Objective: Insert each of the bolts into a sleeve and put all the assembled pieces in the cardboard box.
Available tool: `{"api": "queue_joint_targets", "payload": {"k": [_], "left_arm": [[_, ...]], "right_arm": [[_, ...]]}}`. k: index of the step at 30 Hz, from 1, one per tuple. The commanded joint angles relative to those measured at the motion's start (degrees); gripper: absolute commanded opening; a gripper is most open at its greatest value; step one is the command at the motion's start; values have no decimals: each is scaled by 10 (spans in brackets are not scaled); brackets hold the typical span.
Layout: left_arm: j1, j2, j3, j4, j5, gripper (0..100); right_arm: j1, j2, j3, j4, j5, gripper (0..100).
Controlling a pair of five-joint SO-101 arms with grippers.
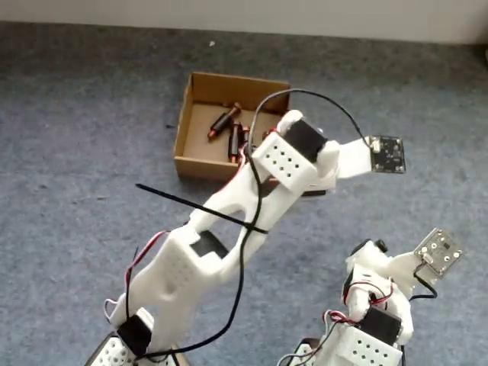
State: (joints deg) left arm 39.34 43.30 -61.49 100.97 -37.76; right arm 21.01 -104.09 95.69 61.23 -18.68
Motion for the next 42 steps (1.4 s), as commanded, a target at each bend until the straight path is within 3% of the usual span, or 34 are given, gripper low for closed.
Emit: {"api": "queue_joint_targets", "payload": {"k": [1,14,18,24,29,35,42], "left_arm": [[-8,-196,142,2,4,5],[-12,-548,486,-15,93,5],[-29,-650,594,-55,117,6],[-72,-799,735,-121,125,7],[-96,-889,801,-127,127,7],[-106,-967,867,-124,228,7],[-113,-1080,965,-156,306,7]], "right_arm": [[-2,0,71,-15,5,4],[-2,-7,71,-18,2,4],[-7,-7,69,-21,4,4],[-15,-7,57,-108,5,4],[-80,-7,58,-123,4,4],[-191,-7,56,-125,2,4],[-301,-7,57,-201,4,4]]}}
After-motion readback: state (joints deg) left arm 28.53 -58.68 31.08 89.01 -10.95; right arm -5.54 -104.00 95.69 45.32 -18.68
